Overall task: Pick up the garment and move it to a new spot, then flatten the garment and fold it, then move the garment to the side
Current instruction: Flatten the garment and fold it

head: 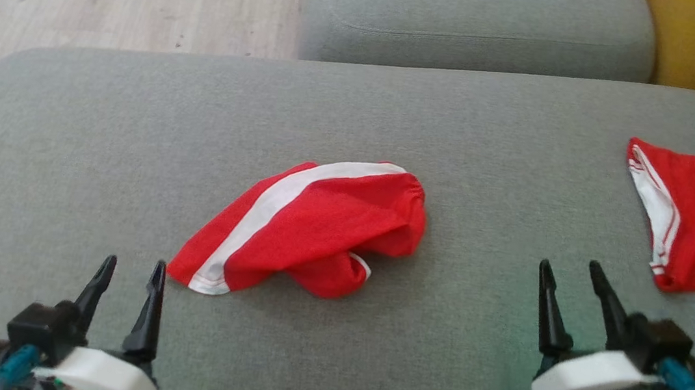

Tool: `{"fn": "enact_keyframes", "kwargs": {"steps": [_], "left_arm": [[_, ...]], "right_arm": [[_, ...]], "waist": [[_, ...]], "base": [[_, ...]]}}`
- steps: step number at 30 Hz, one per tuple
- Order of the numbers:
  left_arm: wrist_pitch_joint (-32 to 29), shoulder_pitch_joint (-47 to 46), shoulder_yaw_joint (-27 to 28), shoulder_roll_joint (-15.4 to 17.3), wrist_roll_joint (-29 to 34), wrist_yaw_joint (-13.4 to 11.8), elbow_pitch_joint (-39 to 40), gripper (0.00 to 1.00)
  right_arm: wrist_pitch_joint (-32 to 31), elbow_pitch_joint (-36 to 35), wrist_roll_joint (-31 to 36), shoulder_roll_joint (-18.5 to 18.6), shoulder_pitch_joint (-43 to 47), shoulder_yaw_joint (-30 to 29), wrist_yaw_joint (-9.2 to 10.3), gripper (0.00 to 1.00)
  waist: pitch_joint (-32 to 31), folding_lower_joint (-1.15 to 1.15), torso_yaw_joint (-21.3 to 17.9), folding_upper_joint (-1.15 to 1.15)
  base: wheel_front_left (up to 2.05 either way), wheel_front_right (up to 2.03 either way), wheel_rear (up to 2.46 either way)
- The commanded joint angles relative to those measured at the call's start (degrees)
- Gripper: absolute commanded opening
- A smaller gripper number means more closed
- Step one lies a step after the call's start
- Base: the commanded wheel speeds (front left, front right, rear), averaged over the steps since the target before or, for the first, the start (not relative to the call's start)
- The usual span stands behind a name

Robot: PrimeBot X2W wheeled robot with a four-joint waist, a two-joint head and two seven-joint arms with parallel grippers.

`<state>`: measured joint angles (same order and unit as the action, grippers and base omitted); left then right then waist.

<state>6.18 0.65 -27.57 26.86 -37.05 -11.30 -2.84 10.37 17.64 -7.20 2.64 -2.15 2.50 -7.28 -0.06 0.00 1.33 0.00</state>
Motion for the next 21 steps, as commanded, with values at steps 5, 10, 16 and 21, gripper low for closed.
{"fn": "enact_keyframes", "kwargs": {"steps": [5,10,16,21], "left_arm": [[3.44,-2.13,2.65,-3.4,0.84,-3.03,3.29,1.0],[4.23,-3.35,0.92,-5.42,1.86,-3.22,2.68,1.0],[5.1,-5.41,0.24,-6.52,2.54,-2.85,1.51,1.0],[5.62,-6.66,-0.39,-7.27,2.85,-2.23,0.53,1.0]], "right_arm": [[-5.02,-2.01,3.49,0.23,-10.67,0.07,-0.21,1.0],[-12.29,1.53,5.43,0.38,-18.83,-0.52,-0.21,1.0],[-19.49,8.57,3.88,2.88,-27.22,-1.16,-0.21,1.0],[-22.83,13.62,2.49,4.37,-31.51,-0.03,-0.21,1.0]], "waist": [[1.49,0.0,2.68,0.0],[3.72,0.0,5.35,0.0],[7.16,0.0,9.32,0.0],[9.37,0.0,11.54,0.0]], "base": [[0.0,0.0,0.0],[0.0,0.0,0.0],[0.0,0.0,0.0],[0.0,0.0,0.0]]}}
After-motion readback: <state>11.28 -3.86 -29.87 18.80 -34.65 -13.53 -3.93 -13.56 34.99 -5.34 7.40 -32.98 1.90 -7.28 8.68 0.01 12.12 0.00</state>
